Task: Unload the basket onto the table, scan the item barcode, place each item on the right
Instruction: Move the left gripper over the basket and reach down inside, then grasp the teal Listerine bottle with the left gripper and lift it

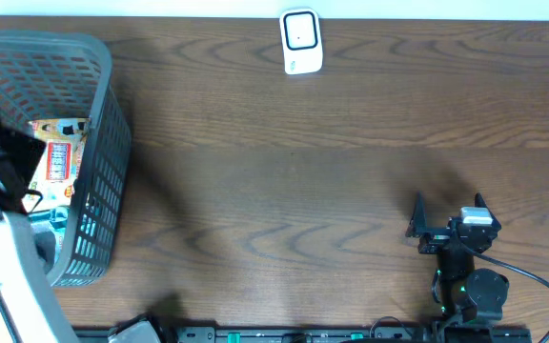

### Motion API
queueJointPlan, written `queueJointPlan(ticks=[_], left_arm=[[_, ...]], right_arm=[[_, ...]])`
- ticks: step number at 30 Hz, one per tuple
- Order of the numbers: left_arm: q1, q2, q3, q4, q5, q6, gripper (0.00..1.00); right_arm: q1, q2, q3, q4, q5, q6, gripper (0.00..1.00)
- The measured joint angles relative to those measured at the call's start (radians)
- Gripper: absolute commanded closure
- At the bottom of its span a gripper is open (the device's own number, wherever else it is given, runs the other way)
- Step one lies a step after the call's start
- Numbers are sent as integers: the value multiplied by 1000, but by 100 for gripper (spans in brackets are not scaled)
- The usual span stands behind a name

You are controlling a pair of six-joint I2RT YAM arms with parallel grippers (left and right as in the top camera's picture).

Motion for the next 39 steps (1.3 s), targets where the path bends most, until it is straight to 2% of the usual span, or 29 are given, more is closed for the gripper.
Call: queueJointPlan(ticks=[3, 7, 16, 22, 32, 39], left_arm=[[58, 76, -5, -45, 0, -100, 2], [107, 150, -50, -32, -2, -174, 2], [119, 295, -220, 99, 0, -254, 1], [121, 301, -335, 245, 0, -298, 1], [122, 301, -500, 539, 0, -267, 2], [122, 302, -525, 596, 0, -211, 1]], right_arm=[[0, 0, 0, 0, 0, 0, 1], [0, 0, 0, 0, 0, 0, 1], [0, 0, 0, 0, 0, 0, 1], [0, 0, 0, 0, 0, 0, 1], [0, 0, 0, 0, 0, 0, 1], [0, 0, 0, 0, 0, 0, 1]])
